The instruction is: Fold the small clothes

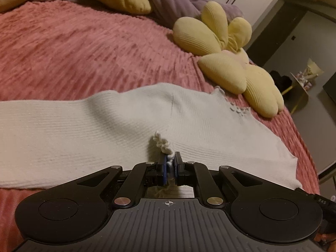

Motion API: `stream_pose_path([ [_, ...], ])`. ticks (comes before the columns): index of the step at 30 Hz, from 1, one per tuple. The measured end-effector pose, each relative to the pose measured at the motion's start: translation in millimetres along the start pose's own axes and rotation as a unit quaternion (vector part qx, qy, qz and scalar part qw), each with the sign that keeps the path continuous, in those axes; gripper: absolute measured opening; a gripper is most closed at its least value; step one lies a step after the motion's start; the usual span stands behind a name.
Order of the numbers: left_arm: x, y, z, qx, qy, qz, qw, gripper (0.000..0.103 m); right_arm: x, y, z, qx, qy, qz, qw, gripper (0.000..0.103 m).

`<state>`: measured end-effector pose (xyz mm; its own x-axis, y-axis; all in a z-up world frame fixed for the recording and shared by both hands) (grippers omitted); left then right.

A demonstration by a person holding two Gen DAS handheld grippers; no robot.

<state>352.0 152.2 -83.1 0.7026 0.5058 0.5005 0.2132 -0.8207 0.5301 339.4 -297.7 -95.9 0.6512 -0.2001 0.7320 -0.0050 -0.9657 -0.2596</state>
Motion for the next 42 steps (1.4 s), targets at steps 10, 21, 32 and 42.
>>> stream_pose_path([
  [10,-8,-8,-12,0.026,0.008,-0.016,0.9995,0.053,-7,-14,-7,-0.012,-0.022,-0.067,0.997,0.020],
  [21,-32,-152,-139,0.117,0.142,-0.230,0.9555,0.096,-76,-71,-81,0.029,0.006,-0.155,0.987,0.059],
  [32,-34,-278,-169,-0.002,0.244,-0.487,0.8386,0.041,-84,-106,-87,0.040,-0.013,-0.166,0.985,0.059],
  [42,-11,-281,-171,0.026,0.213,-0.437,0.8734,0.009,-80,-100,-92,0.017,0.003,-0.183,0.983,0.059],
])
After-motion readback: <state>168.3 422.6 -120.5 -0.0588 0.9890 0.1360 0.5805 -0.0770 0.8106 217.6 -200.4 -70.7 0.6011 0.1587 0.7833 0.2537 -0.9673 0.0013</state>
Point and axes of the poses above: each gripper's, at about its wrist camera, not at the fingertips, and z roughly the way its jaws point, y to its right, x to its top, the point moved 2 cm from there along z, roughly the way its jaws point, and after that the axes turned 9 degrees about -z, right-handed, at the moved point
